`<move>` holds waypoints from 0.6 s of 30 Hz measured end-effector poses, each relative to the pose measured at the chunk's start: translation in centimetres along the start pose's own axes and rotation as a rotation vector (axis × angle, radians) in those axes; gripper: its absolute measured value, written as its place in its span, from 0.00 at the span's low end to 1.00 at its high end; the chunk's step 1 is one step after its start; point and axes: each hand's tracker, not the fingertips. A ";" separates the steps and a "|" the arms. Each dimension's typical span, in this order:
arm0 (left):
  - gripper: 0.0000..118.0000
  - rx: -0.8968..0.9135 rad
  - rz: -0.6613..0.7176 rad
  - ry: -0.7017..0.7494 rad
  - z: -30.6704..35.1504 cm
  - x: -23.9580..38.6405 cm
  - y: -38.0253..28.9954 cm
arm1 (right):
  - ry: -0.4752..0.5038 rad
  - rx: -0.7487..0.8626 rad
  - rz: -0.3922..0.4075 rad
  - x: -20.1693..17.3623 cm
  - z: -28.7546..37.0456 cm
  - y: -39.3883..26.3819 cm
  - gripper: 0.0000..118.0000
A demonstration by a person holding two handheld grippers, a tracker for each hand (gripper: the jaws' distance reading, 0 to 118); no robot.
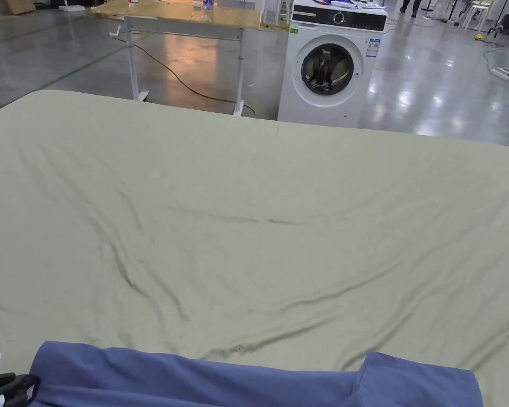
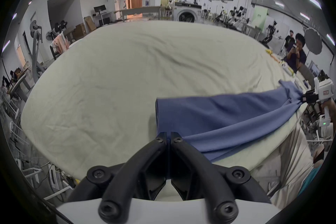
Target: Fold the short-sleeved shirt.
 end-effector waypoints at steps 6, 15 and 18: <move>0.00 -0.027 -0.033 0.022 -1.5 0.4 -1.0 | -0.011 -0.025 -0.019 -0.6 -1.9 -0.2 0.01; 0.35 0.046 0.037 0.034 0.0 1.0 0.3 | -0.053 0.008 -0.088 0.0 0.6 1.0 0.63; 0.44 0.139 0.061 0.027 1.5 2.2 1.8 | -0.088 0.131 -0.126 0.2 3.1 2.4 0.66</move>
